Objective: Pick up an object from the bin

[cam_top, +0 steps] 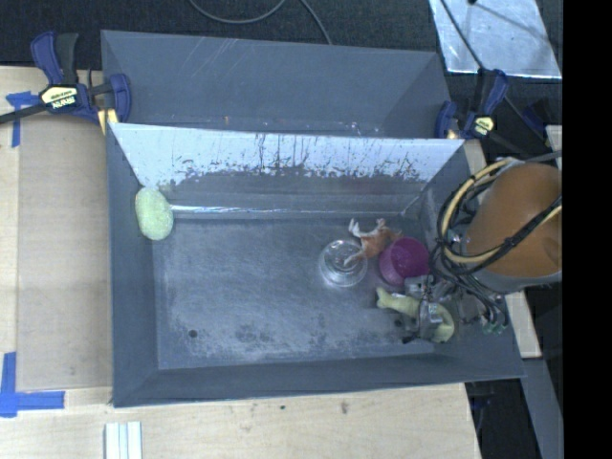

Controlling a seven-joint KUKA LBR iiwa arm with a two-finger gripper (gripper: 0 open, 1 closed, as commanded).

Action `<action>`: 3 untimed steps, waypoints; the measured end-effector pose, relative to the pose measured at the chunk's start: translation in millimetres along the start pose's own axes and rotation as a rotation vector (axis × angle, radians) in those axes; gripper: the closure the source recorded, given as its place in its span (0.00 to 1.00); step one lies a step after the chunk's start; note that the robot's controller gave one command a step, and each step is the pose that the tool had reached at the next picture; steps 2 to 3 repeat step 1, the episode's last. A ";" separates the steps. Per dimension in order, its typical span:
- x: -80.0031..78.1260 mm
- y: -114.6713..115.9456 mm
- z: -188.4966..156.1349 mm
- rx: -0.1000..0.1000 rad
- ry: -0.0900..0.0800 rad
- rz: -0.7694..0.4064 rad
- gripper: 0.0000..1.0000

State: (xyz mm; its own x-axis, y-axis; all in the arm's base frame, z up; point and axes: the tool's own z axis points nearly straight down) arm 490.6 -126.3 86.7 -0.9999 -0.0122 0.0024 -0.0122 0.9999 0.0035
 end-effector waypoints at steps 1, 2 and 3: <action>0.6 -0.1 -17.0 0.001 0.003 0.000 1.00; 0.6 -0.1 -17.0 0.001 0.003 0.000 1.00; 0.6 -0.1 -17.0 0.001 0.003 0.000 1.00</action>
Offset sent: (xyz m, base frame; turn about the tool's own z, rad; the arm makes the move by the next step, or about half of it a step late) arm 0.0002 0.0000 0.0718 0.0000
